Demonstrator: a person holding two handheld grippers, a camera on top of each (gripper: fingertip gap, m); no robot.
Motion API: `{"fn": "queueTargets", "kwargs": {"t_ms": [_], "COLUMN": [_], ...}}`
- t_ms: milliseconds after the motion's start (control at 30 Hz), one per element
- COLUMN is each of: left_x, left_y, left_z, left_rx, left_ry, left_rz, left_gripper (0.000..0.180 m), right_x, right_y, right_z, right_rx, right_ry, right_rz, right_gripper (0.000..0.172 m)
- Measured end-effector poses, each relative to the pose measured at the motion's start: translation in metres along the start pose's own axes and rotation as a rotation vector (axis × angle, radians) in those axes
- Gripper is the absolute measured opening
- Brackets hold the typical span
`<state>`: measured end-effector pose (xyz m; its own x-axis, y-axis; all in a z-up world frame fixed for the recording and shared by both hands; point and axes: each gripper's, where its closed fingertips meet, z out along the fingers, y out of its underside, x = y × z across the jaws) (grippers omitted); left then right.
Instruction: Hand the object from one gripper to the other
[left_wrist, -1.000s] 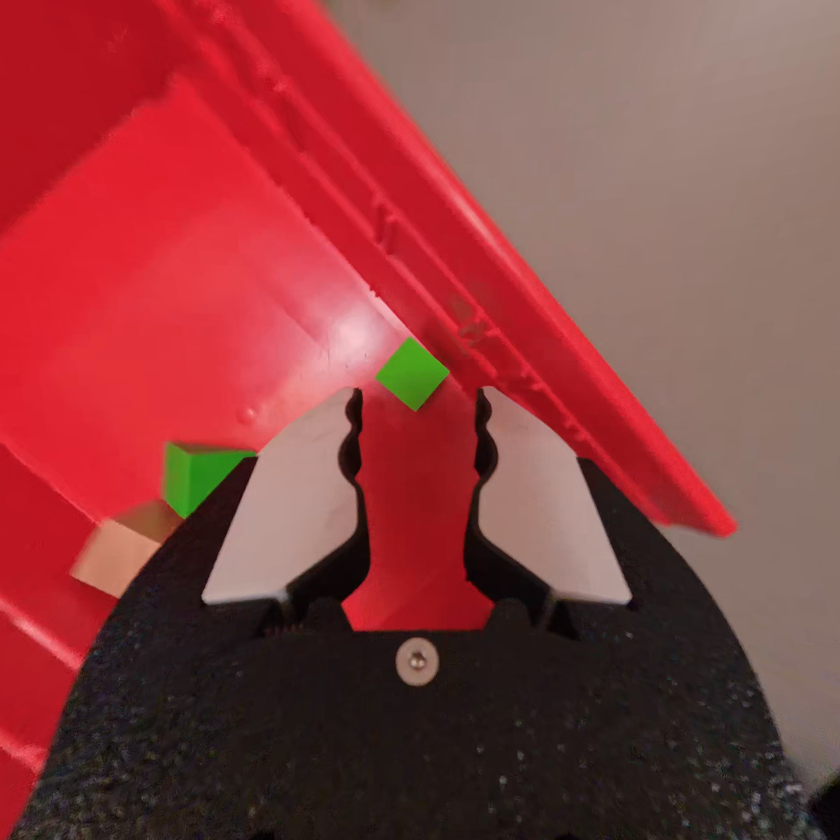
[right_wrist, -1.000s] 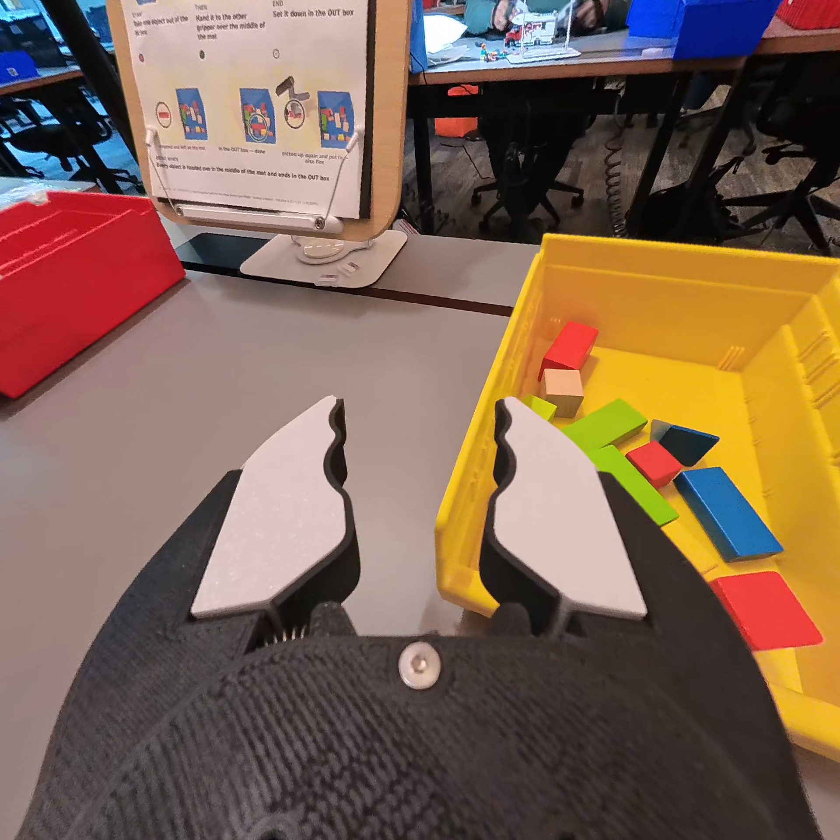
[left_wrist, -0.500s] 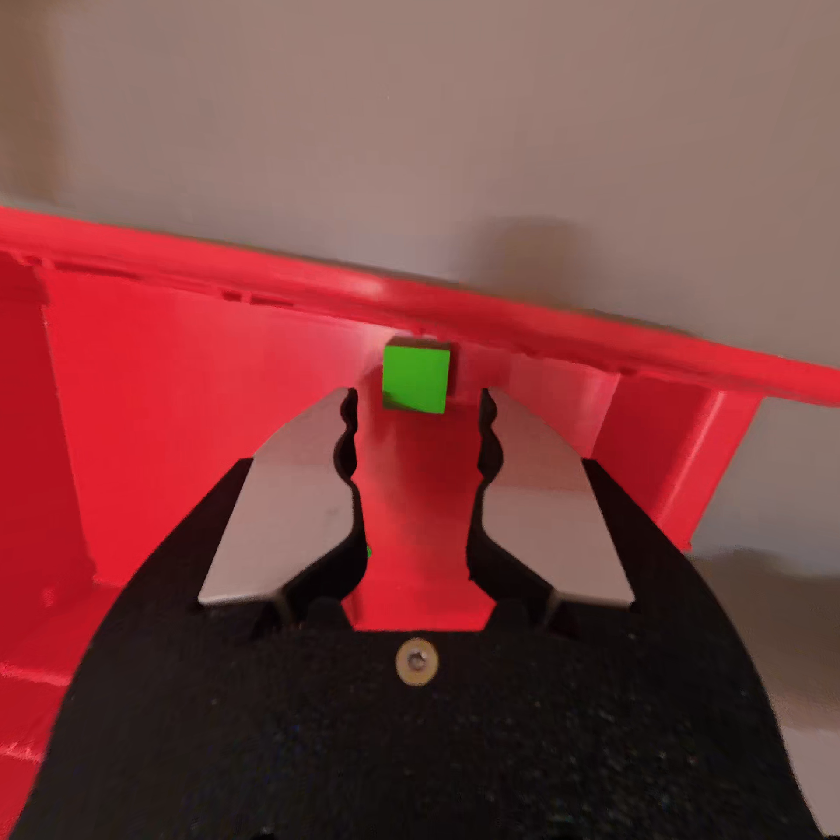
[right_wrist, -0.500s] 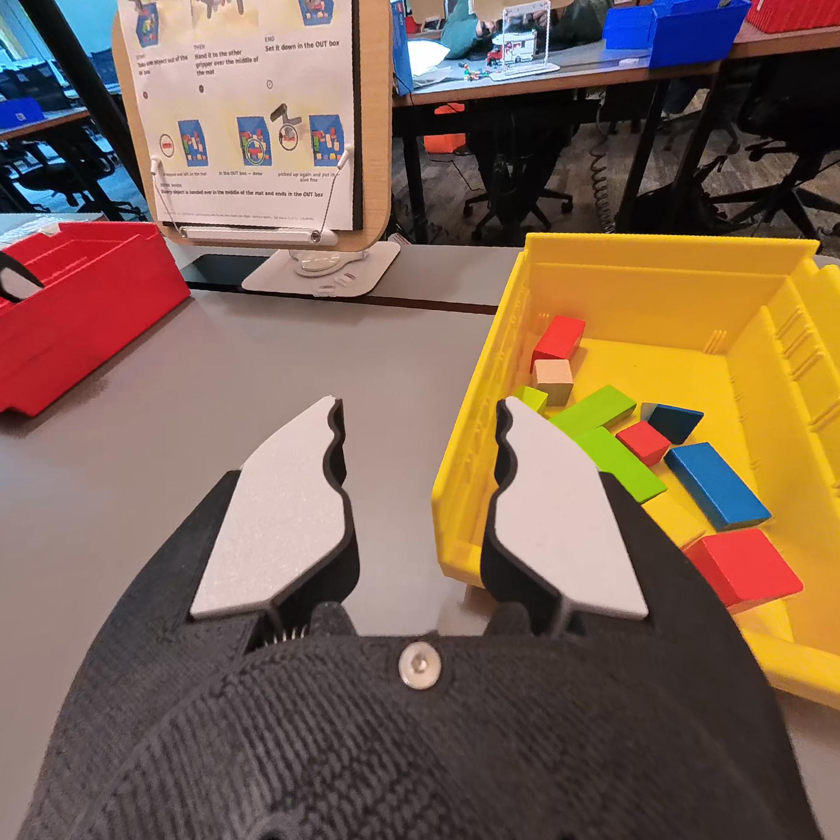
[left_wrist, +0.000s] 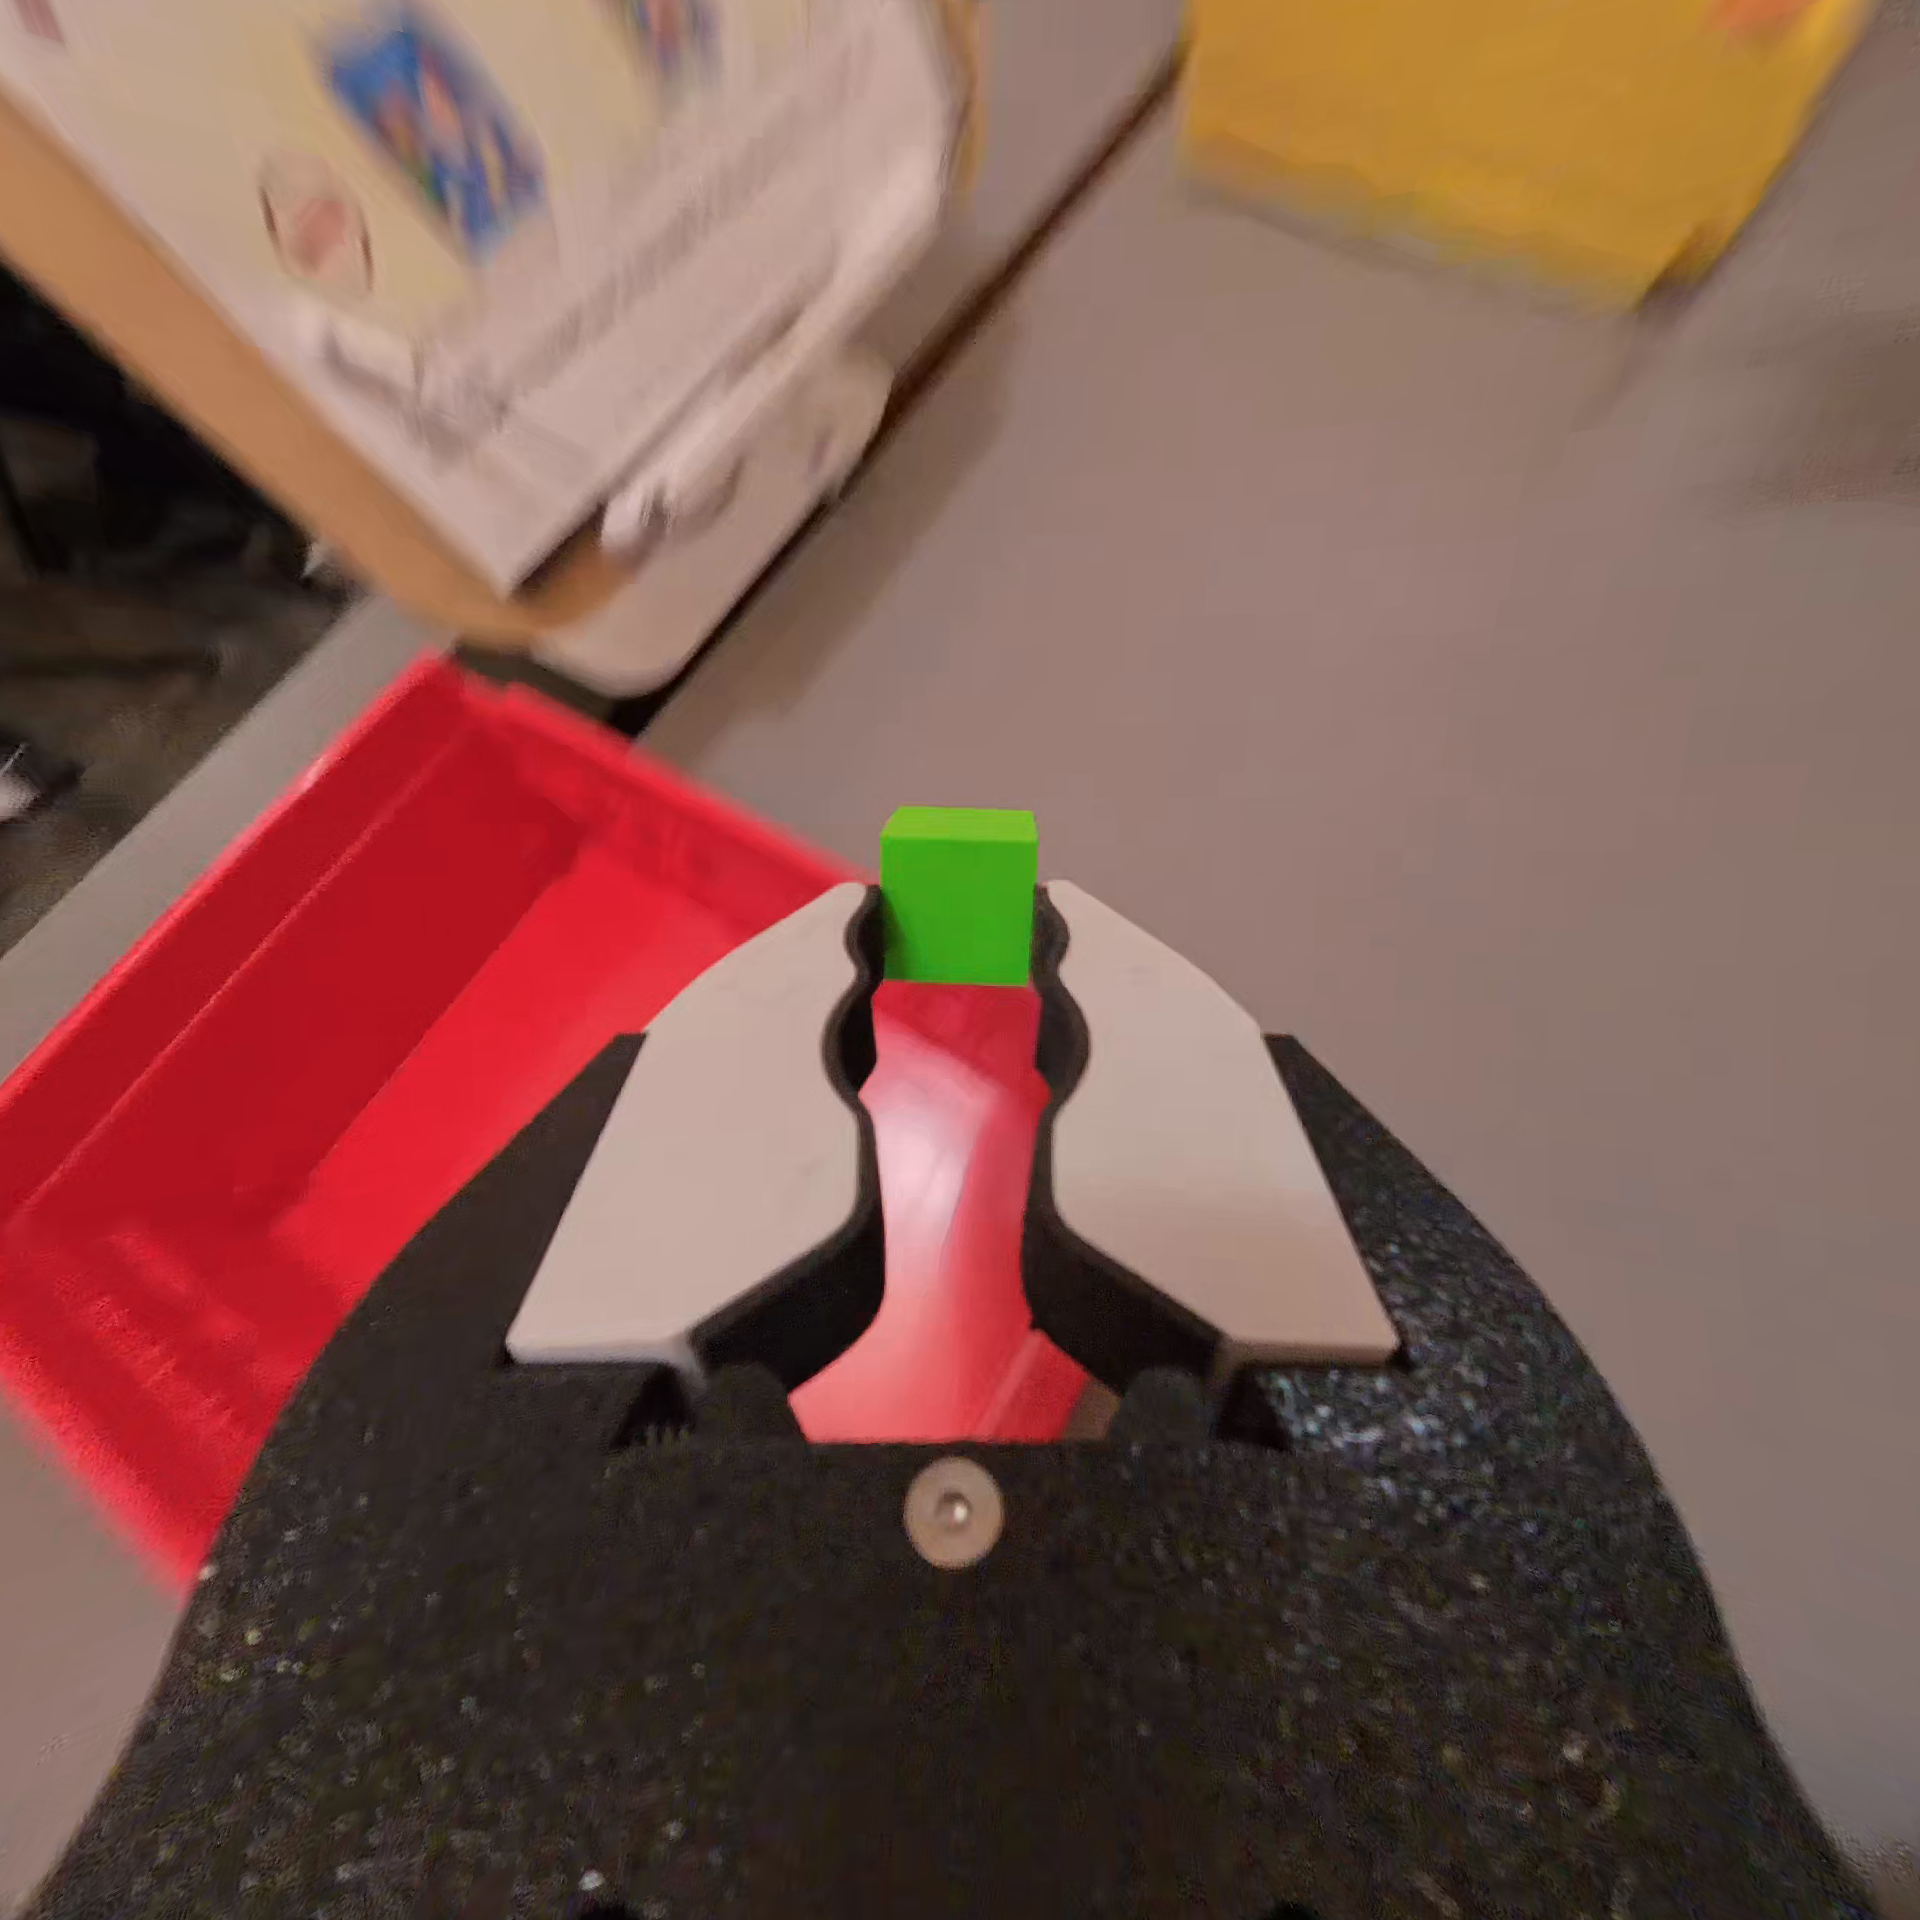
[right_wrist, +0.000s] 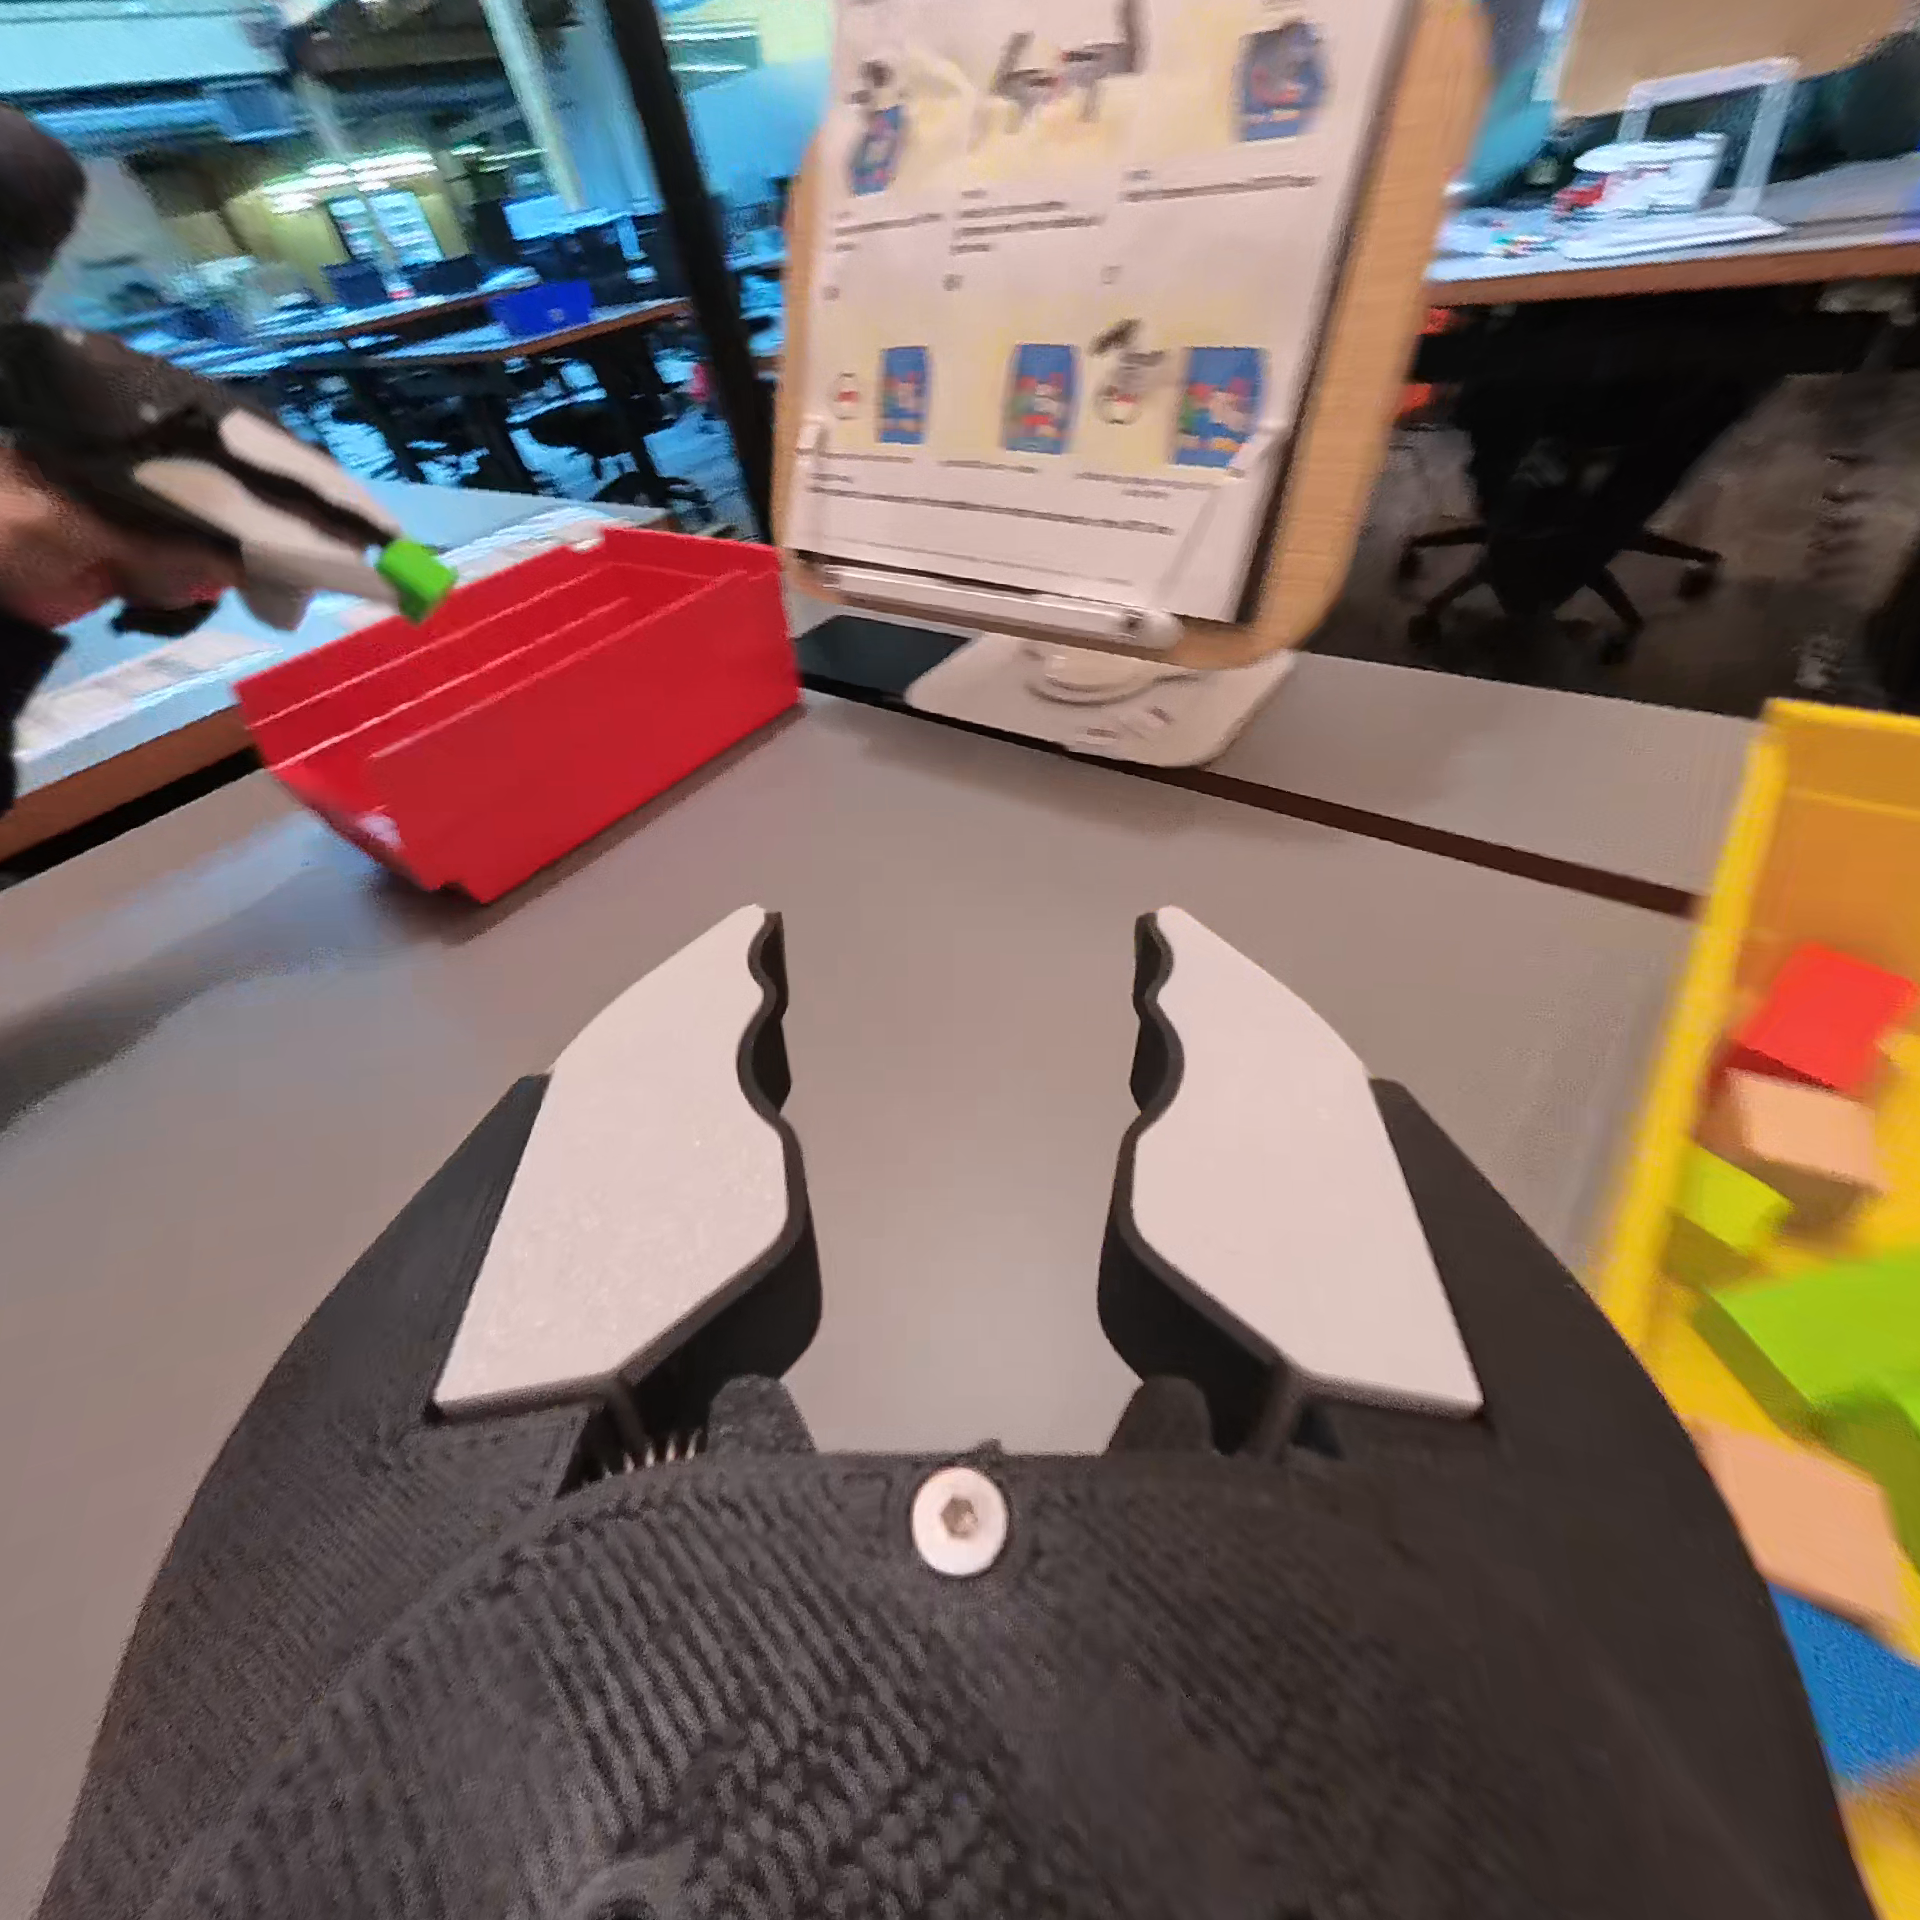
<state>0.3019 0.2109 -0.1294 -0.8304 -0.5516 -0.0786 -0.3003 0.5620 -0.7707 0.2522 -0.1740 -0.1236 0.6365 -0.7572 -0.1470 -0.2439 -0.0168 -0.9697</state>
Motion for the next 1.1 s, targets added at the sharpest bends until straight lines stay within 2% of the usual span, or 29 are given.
{"fn": "queueTargets", "kwargs": {"t_ms": [100, 167, 333, 433, 567, 867, 1100], "left_x": [0.047, 0.077, 0.142, 0.166, 0.185, 0.205, 0.207], "left_y": [-0.056, -0.079, -0.107, -0.115, -0.122, -0.124, -0.121], "left_z": [-0.028, -0.039, -0.036, -0.03, -0.022, -0.004, 0.009], "left_rx": [0.354, 0.505, 0.67, 0.704, 0.725, 0.727, 0.716], "left_ry": [0.144, 0.234, 0.404, 0.466, 0.537, 0.578, 0.553], "left_rz": [-0.091, -0.117, -0.073, -0.048, -0.048, -0.011, -0.027], "left_gripper": [0.026, 0.026, 0.026, 0.026, 0.026, 0.026, 0.029], "right_x": [-0.05, -0.086, -0.184, -0.219, -0.232, -0.227, -0.219], "right_y": [-0.01, -0.02, -0.052, -0.066, -0.072, -0.069, -0.061], "right_z": [0.031, 0.05, 0.07, 0.071, 0.069, 0.06, 0.059], "right_rx": [0.018, 0.039, 0.141, 0.184, 0.231, 0.273, 0.264], "right_ry": [-0.172, -0.296, -0.657, -0.786, -0.83, -0.87, -0.84], "right_rz": [-0.047, -0.085, -0.152, -0.154, -0.156, -0.1, -0.133], "right_gripper": [0.065, 0.065, 0.06, 0.054, 0.046, 0.027, 0.026]}}
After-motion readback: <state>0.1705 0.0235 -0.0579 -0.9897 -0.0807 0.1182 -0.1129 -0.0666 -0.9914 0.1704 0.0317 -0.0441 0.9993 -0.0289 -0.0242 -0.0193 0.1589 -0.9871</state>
